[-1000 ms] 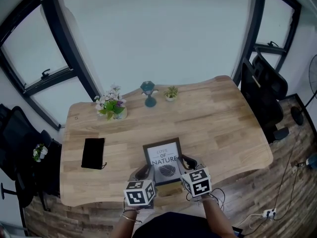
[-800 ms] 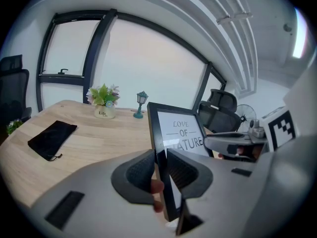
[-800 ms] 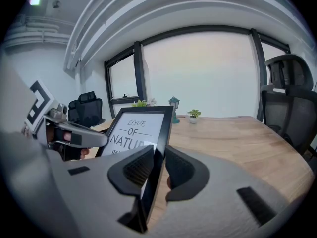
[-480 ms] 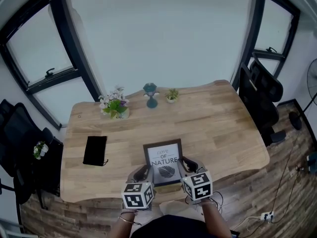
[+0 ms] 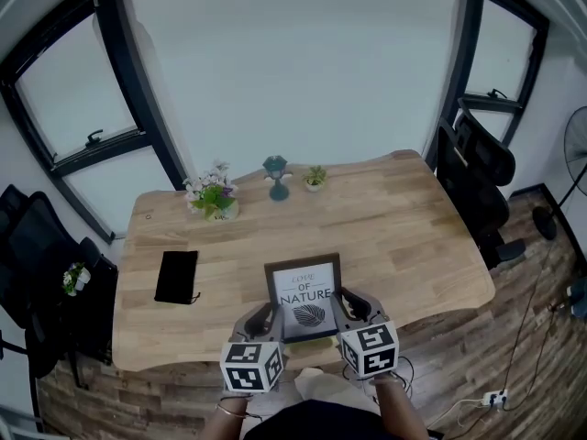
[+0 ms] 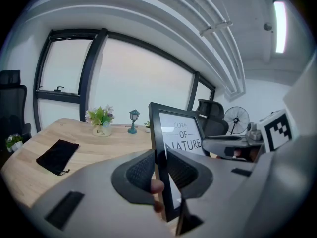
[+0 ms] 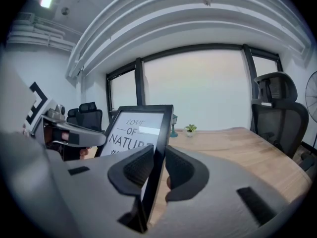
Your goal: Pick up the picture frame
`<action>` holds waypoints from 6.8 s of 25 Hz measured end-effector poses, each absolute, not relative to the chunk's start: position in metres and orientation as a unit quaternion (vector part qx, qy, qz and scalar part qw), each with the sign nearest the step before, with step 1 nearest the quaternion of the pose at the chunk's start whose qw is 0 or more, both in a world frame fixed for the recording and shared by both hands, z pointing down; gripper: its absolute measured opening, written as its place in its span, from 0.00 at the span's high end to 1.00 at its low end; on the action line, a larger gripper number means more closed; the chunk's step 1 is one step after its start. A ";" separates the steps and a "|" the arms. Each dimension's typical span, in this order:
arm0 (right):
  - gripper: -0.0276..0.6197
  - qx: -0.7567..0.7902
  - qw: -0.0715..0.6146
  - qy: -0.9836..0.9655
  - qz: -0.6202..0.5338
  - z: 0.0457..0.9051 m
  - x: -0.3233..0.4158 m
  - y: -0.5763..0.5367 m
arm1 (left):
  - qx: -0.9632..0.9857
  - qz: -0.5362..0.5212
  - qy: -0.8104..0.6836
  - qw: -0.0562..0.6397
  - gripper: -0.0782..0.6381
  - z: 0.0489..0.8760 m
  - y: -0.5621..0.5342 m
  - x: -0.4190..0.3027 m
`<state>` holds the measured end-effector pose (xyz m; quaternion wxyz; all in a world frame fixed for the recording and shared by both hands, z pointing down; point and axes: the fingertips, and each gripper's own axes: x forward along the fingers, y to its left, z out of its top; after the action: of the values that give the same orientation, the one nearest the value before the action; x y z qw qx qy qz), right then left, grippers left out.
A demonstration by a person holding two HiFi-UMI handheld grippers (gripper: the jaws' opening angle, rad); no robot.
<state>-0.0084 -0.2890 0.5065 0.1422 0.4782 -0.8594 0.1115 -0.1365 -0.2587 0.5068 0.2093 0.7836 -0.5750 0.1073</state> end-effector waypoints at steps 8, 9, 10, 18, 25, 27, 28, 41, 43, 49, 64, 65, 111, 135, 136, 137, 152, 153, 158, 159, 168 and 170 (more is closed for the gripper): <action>0.84 0.485 0.115 -0.862 0.090 0.475 -0.002 -0.268 | 0.792 0.091 -0.576 0.182 0.79 0.475 -0.240 -0.130; 0.84 0.486 0.111 -0.862 0.090 0.471 -0.002 -0.266 | 0.793 0.090 -0.576 0.177 0.79 0.471 -0.238 -0.130; 0.84 0.487 0.107 -0.862 0.089 0.468 -0.001 -0.263 | 0.793 0.089 -0.577 0.172 0.79 0.467 -0.235 -0.130; 0.84 0.489 0.079 -0.866 0.068 0.441 0.001 -0.238 | 0.797 0.073 -0.580 0.151 0.79 0.437 -0.211 -0.128; 0.84 0.482 0.065 -0.872 0.056 0.427 -0.002 -0.215 | 0.794 0.051 -0.587 0.150 0.79 0.425 -0.185 -0.131; 0.84 0.481 0.063 -0.873 0.051 0.423 -0.002 -0.208 | 0.793 0.048 -0.589 0.149 0.79 0.421 -0.177 -0.132; 0.84 0.480 0.061 -0.874 0.049 0.421 -0.002 -0.204 | 0.793 0.046 -0.590 0.147 0.79 0.419 -0.173 -0.132; 0.84 0.483 0.029 -0.875 0.034 0.396 0.002 -0.154 | 0.800 0.027 -0.587 0.121 0.79 0.394 -0.126 -0.129; 0.84 0.483 0.023 -0.875 0.032 0.392 0.004 -0.148 | 0.802 0.022 -0.585 0.119 0.79 0.389 -0.120 -0.128; 0.84 0.484 0.016 -0.874 0.021 0.382 0.005 -0.128 | 0.805 0.009 -0.582 0.116 0.80 0.381 -0.101 -0.128; 0.84 0.474 0.005 -0.881 -0.011 0.358 0.002 -0.086 | 0.798 -0.004 -0.591 0.117 0.80 0.363 -0.057 -0.130; 0.84 0.474 0.003 -0.881 -0.012 0.357 0.002 -0.084 | 0.798 -0.005 -0.591 0.116 0.80 0.362 -0.055 -0.130; 0.85 0.463 0.008 -0.885 -0.045 0.323 0.039 -0.111 | 0.789 -0.024 -0.605 0.105 0.80 0.339 -0.080 -0.091; 0.85 0.464 0.008 -0.885 -0.030 0.323 0.081 -0.131 | 0.790 -0.002 -0.604 0.107 0.80 0.337 -0.102 -0.050; 0.85 0.464 0.008 -0.885 -0.031 0.322 0.081 -0.132 | 0.790 -0.002 -0.603 0.107 0.80 0.337 -0.103 -0.050; 0.85 0.464 0.008 -0.885 -0.031 0.323 0.082 -0.132 | 0.791 -0.001 -0.602 0.107 0.80 0.337 -0.104 -0.050; 0.85 0.481 0.008 -0.876 -0.017 0.331 0.080 -0.139 | 0.803 0.017 -0.586 0.112 0.80 0.343 -0.114 -0.052; 0.85 0.482 0.008 -0.876 -0.017 0.332 0.080 -0.139 | 0.803 0.018 -0.584 0.112 0.80 0.343 -0.114 -0.051; 0.85 0.489 0.010 -0.872 -0.016 0.331 0.082 -0.141 | 0.808 0.018 -0.577 0.115 0.80 0.343 -0.118 -0.050; 0.85 0.490 0.011 -0.872 -0.016 0.331 0.083 -0.141 | 0.809 0.018 -0.576 0.116 0.80 0.344 -0.119 -0.049; 0.85 0.496 0.010 -0.868 -0.013 0.333 0.089 -0.139 | 0.813 0.018 -0.570 0.119 0.80 0.346 -0.118 -0.043; 0.85 0.496 0.012 -0.868 -0.013 0.334 0.090 -0.138 | 0.813 0.018 -0.569 0.121 0.80 0.347 -0.117 -0.043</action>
<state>0.0895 -0.1377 0.3345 0.0115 0.4961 -0.8681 -0.0126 -0.0428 -0.1166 0.3474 0.1207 0.8132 -0.5690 0.0178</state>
